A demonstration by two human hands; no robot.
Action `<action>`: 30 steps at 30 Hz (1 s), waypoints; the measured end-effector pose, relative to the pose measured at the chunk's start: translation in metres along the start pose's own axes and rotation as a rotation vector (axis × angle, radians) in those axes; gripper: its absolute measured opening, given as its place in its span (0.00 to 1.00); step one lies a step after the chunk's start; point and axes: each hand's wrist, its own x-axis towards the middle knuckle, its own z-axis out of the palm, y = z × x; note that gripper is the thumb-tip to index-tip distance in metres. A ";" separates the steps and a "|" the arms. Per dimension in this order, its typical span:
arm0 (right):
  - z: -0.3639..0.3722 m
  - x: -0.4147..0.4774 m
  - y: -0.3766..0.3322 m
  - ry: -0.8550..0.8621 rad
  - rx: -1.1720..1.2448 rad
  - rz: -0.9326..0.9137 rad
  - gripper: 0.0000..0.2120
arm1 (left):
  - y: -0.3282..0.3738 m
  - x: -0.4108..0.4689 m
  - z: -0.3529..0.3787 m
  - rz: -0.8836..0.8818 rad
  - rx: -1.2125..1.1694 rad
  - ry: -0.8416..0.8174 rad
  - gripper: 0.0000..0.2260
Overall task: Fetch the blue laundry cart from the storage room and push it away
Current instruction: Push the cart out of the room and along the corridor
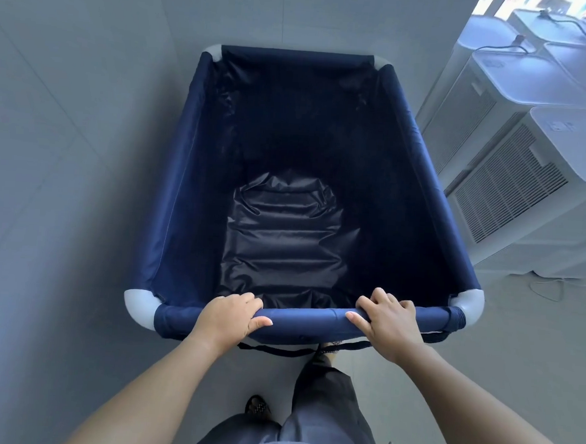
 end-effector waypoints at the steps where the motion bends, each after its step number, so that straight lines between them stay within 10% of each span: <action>1: 0.000 0.000 0.000 -0.002 -0.004 -0.001 0.27 | 0.000 0.000 0.000 0.001 0.000 -0.002 0.22; 30: -0.001 0.007 0.010 -0.021 0.000 -0.246 0.23 | 0.042 0.001 0.002 -0.094 -0.127 0.194 0.16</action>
